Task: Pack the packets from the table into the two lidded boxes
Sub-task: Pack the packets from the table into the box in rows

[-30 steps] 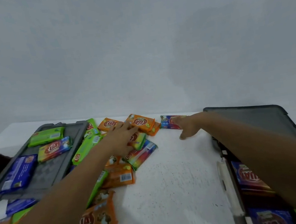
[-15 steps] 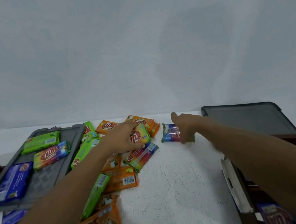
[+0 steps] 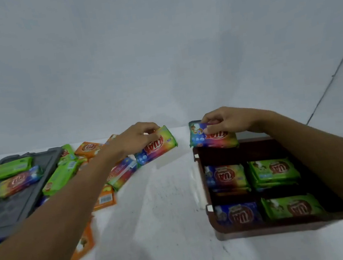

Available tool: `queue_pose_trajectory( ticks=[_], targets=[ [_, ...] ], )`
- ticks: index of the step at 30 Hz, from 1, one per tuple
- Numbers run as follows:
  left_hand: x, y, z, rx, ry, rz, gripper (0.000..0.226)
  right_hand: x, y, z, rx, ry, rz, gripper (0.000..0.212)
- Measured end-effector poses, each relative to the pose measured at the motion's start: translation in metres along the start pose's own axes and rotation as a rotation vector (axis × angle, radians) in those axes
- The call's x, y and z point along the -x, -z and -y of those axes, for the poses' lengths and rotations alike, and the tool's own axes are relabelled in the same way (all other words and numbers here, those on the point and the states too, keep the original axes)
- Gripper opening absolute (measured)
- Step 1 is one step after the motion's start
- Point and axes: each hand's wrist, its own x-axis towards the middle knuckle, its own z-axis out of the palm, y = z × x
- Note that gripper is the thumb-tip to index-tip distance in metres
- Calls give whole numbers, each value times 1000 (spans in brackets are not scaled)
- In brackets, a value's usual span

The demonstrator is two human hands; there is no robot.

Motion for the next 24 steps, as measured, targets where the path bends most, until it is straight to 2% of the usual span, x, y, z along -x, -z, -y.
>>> queue_pose_trajectory(
  ticks=[4,7,11,14,16,21,24],
  targets=[
    [-3,-23,-53,48,-160,-24,27,59,11,-41,-1,-38,96,21],
    [-5,-46,-89,74,-251,-27,22,90,11,-71,112,-34,193,17],
    [-1,-81,-132,-94,-322,175,23,114,-5,-105,357,-43,305,14],
    [2,-120,-144,-271,-280,411,15,123,-21,-121,593,-39,289,27],
    [3,-144,-142,-396,-276,499,12,126,-26,-124,657,4,289,29],
    [10,-168,-139,-598,-225,555,16,133,-28,-122,667,50,334,28],
    [15,-167,-143,-582,-191,594,21,132,-29,-122,642,47,247,24]
  ],
)
